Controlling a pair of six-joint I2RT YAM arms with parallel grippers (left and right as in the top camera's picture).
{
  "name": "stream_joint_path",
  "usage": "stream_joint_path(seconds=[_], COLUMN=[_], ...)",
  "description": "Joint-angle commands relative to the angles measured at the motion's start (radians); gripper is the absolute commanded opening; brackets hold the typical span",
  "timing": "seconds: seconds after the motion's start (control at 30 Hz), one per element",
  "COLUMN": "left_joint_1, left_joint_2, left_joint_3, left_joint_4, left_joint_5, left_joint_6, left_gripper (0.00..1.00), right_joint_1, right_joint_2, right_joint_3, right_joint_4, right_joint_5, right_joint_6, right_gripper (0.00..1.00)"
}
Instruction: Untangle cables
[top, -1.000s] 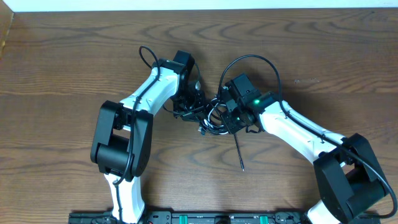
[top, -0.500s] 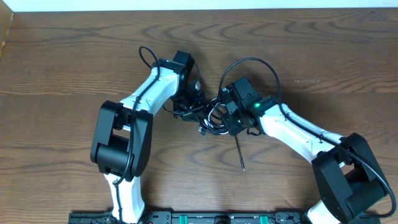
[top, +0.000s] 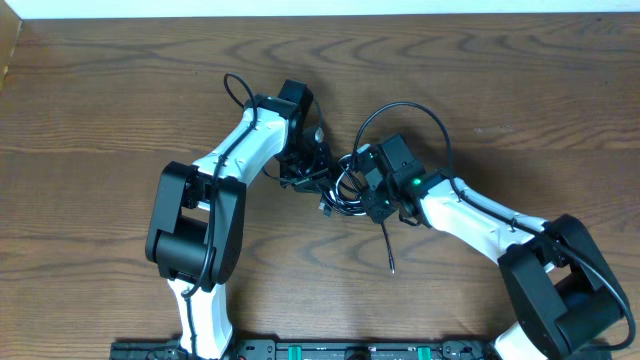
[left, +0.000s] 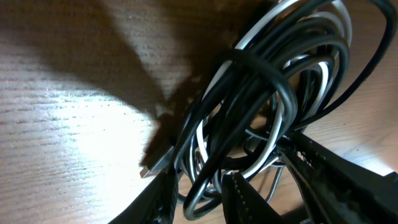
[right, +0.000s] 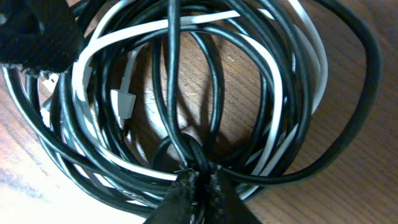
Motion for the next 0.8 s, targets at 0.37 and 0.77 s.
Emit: stream_joint_path(seconds=[0.37,0.77], left_joint_1=[-0.007,-0.003], left_joint_2=[0.013,-0.028], left_joint_3=[-0.012,0.076], left_joint_4=[0.052,0.001], left_joint_5=[0.006,-0.047], left_joint_6=[0.010,0.066], left_gripper=[0.19,0.16], right_joint_1=[-0.195,-0.283], right_joint_2=[0.014,0.018], right_joint_3=[0.105,0.102], right_joint_4=[-0.165,-0.126], right_joint_5=[-0.504,-0.663], right_joint_6=[0.175,0.359], right_gripper=[0.01,0.01])
